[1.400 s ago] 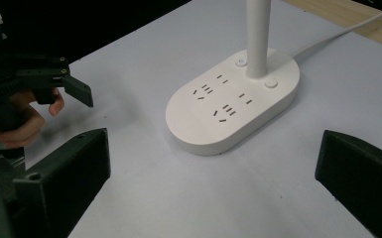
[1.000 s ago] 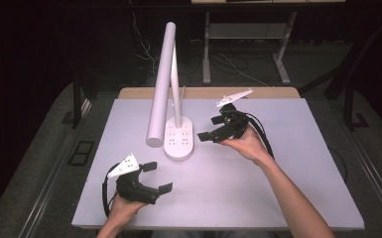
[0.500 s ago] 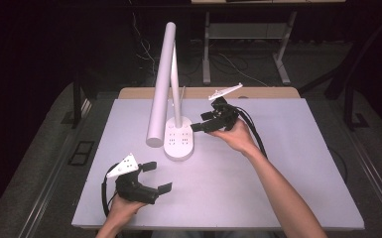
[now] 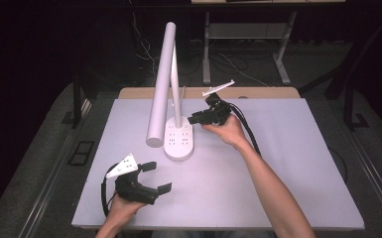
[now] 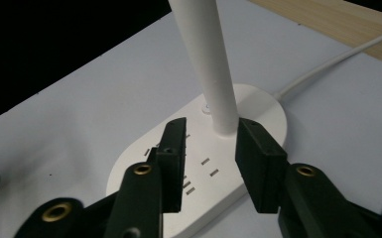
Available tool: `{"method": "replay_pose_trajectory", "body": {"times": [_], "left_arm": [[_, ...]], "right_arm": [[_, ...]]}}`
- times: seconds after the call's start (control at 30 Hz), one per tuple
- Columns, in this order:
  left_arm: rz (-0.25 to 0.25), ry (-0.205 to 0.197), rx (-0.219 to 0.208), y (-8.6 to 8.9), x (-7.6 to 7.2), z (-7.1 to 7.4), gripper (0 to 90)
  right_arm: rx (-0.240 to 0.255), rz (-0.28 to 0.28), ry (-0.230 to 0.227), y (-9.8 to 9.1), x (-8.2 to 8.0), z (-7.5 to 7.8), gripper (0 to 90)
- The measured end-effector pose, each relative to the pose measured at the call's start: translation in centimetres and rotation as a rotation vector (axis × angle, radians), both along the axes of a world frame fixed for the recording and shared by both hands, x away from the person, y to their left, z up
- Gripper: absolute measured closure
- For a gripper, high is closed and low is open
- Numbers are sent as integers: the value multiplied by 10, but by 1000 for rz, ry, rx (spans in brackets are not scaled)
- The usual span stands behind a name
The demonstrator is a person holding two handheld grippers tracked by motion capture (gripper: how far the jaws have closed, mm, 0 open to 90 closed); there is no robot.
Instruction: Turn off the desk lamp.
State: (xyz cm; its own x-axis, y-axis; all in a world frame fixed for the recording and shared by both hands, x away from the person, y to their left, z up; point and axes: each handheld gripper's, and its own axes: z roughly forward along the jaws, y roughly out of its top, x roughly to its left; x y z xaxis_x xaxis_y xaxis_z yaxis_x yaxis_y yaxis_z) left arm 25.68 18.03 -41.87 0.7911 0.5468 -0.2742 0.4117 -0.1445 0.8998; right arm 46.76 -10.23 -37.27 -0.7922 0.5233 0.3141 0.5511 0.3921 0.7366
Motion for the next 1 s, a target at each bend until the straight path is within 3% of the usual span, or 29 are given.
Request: {"method": "replay_pose_trajectory", "body": {"times": [0.13, 0.17, 0.3, 0.43, 1.0], "left_arm": [[-3, 1, 2, 0, 0, 0, 0], [-2, 1, 2, -1, 0, 0, 0], [-7, 3, 4, -1, 0, 0, 0], [-6, 5, 3, -1, 0, 0, 0], [-9, 6, 2, -1, 0, 0, 0]], "right_arm": [[5, -18, 2, 4, 5, -8, 761], [-13, -30, -9, 6, 7, -12, 815], [-25, -58, -20, 8, 10, -17, 895], [-12, -98, 2, 9, 18, -26, 900], [-33, -133, 47, 30, 24, -46, 900]]}}
